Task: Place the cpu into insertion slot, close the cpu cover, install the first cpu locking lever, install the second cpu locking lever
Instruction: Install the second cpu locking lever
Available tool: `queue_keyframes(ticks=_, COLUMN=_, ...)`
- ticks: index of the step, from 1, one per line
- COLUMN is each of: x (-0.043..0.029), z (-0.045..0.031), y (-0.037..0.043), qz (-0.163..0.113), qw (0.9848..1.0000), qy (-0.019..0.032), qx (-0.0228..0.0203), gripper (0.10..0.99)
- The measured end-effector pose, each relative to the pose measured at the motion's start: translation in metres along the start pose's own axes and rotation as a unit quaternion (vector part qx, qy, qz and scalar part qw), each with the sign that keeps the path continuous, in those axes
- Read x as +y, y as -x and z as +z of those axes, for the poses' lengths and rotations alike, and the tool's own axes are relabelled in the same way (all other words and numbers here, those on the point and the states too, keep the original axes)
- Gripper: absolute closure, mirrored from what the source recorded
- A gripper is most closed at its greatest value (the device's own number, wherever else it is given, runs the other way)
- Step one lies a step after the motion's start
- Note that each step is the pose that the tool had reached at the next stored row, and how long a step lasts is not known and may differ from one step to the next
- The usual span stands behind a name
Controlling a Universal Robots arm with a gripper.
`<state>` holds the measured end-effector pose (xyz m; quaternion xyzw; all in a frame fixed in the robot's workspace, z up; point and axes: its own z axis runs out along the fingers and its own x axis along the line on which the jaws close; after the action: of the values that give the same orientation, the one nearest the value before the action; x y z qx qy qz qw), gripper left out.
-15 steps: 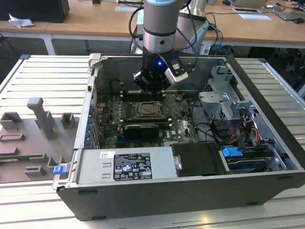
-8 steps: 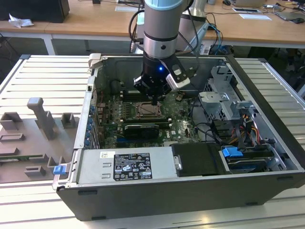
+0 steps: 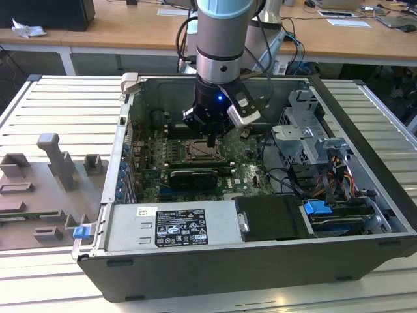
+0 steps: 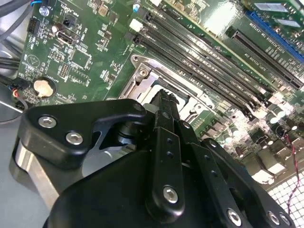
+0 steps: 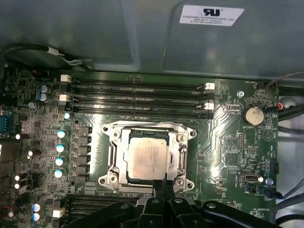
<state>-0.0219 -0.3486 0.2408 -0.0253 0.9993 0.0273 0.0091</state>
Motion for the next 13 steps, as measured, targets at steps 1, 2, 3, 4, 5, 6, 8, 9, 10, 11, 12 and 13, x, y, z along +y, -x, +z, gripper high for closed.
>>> queue_keyframes(ticks=1, x=-0.0016, z=0.0001, y=-0.0001, qz=0.0, qw=1.0, qy=0.0, qx=0.0, gripper=0.98)
queue_keyframes(ticks=2, x=-0.0026, z=0.0002, y=-0.0001, qz=0.0, qw=1.0, qy=0.0, qx=0.0, gripper=0.98)
queue_keyframes(ticks=3, x=-0.0042, z=0.0005, y=-0.0002, qz=0.0, qw=1.0, qy=0.0001, qx=0.0, gripper=0.98)
queue_keyframes(ticks=4, x=-0.0053, z=0.0007, y=-0.0003, qz=0.0, qw=1.0, qy=0.0002, qx=0.0, gripper=0.98)
queue_keyframes(ticks=5, x=-0.007, z=0.0011, y=-0.0004, qz=0.0, qw=1.0, qy=0.0004, qx=0.0, gripper=0.98)
queue_keyframes(ticks=6, x=-0.0081, z=0.0015, y=-0.0005, qz=-0.001, qw=1.0, qy=0.0005, qx=0.0, gripper=0.98)
queue_keyframes(ticks=8, x=-0.012, z=0.0023, y=-0.0011, qz=-0.002, qw=1.0, qy=0.0008, qx=0.0, gripper=0.98)
queue_keyframes(ticks=9, x=-0.0137, z=0.0025, y=-0.0015, qz=-0.002, qw=1.0, qy=0.0008, qx=0.0001, gripper=0.98)
queue_keyframes(ticks=10, x=-0.0148, z=0.0026, y=-0.002, qz=-0.002, qw=1.0, qy=0.0008, qx=0.0001, gripper=0.98)
queue_keyframes(ticks=11, x=-0.0157, z=0.0028, y=-0.004, qz=-0.002, qw=1.0, qy=0.0009, qx=0.0, gripper=0.98)
queue_keyframes(ticks=12, x=-0.0161, z=0.0029, y=-0.0075, qz=-0.002, qw=1.0, qy=0.001, qx=0.0001, gripper=0.98)
queue_keyframes(ticks=13, x=-0.0163, z=0.0029, y=-0.0099, qz=-0.002, qw=1.0, qy=0.0011, qx=0.0, gripper=0.98)
